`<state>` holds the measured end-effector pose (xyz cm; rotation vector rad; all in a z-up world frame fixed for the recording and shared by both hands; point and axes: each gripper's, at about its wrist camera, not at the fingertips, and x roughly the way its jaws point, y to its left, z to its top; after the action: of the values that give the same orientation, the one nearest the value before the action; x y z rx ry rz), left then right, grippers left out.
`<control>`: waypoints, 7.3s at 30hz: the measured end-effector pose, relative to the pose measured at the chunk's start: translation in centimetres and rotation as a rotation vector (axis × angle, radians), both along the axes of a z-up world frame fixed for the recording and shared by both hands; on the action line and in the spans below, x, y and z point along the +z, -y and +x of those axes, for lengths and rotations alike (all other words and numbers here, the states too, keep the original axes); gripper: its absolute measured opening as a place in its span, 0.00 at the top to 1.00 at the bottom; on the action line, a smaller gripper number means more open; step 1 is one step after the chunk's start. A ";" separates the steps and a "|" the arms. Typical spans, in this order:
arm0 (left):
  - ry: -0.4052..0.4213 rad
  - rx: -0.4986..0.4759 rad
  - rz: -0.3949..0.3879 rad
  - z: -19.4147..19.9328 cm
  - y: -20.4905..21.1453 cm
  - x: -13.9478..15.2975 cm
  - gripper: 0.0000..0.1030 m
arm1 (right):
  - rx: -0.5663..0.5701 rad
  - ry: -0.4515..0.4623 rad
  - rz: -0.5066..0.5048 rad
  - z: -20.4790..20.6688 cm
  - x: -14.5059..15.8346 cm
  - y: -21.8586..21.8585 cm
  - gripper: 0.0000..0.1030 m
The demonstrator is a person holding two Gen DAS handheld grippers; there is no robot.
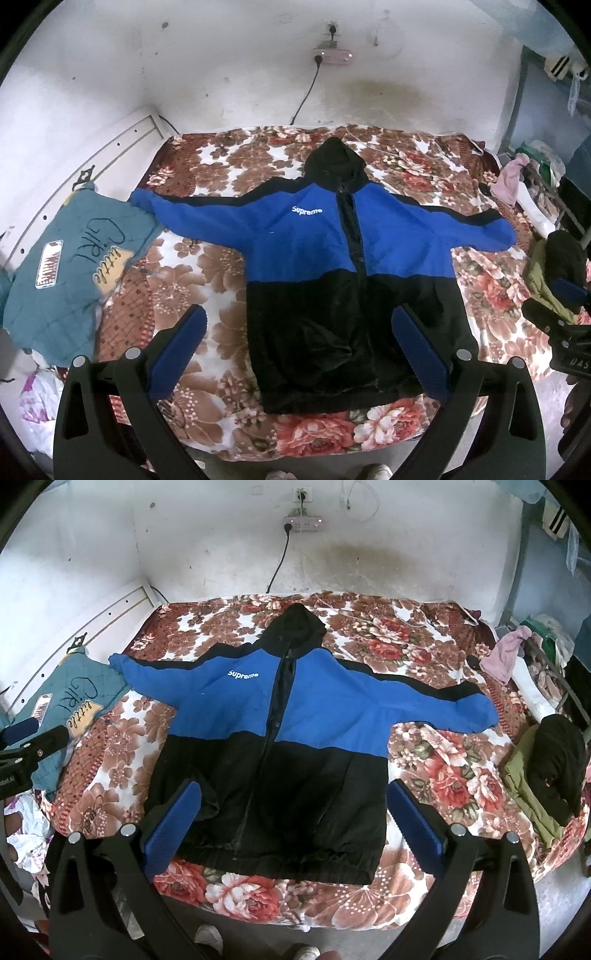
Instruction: Fold large clothes
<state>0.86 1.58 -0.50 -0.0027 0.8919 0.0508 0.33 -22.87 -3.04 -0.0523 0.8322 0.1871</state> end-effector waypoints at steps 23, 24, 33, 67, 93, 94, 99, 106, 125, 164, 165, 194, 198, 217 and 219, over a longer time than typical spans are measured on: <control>0.021 0.084 -0.012 4.7 -0.1 3.6 0.05 | 0.093 -0.083 -0.017 7.8 3.3 -0.3 0.04; 0.020 0.092 -0.012 5.0 -0.7 3.5 0.05 | 0.099 -0.085 -0.023 8.6 3.2 -0.9 0.04; -0.001 0.158 -0.129 12.8 -12.8 0.3 0.05 | 0.118 -0.112 -0.050 17.1 0.5 -11.9 0.04; -0.089 0.411 -0.201 40.4 -47.5 -18.0 0.05 | 0.225 -0.291 -0.116 39.7 -20.6 -40.9 0.04; -0.016 0.491 -0.489 45.3 -53.1 -25.3 0.95 | 0.463 -0.081 -0.190 36.2 -24.5 -42.9 0.04; -0.005 0.471 -0.477 45.2 -52.6 -24.7 0.95 | 0.479 -0.060 -0.175 35.6 -24.1 -42.8 0.04; 0.033 0.382 -0.436 45.1 -50.1 -21.9 0.95 | 0.478 -0.142 -0.209 35.5 -27.3 -43.2 0.04; 0.101 0.235 -0.464 47.0 -44.8 -15.5 0.96 | 0.501 -0.255 -0.247 36.6 -31.2 -44.1 0.03; 0.080 -0.277 -0.409 50.6 -10.6 -6.3 0.96 | 0.559 -0.227 -0.383 32.9 -31.4 -45.4 0.04; -0.230 -0.531 0.023 39.3 25.5 -22.1 0.13 | 0.593 -0.081 -0.320 28.8 -25.3 -37.4 0.04; -0.218 -0.535 -0.012 39.2 24.6 -20.0 0.13 | 0.583 -0.070 -0.330 29.1 -25.1 -37.0 0.04; -0.302 -0.304 -0.011 49.6 -1.4 -28.6 0.05 | -0.069 -0.431 -0.067 50.1 -30.0 -2.1 0.04; -0.324 -0.342 0.024 49.5 -1.2 -30.8 0.05 | -0.039 -0.418 -0.001 49.3 -31.0 0.1 0.04; -0.255 -0.301 -0.056 43.9 -0.3 -19.6 0.05 | -0.317 -0.338 0.037 40.4 -19.3 6.4 0.04; -0.243 -0.310 -0.042 43.1 1.4 -19.2 0.05 | -0.377 -0.341 0.066 39.3 -19.3 10.0 0.04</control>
<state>43.91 0.15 -19.74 0.1042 1.1268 -0.2613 39.65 -32.83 -22.36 0.2028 1.1581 -0.1365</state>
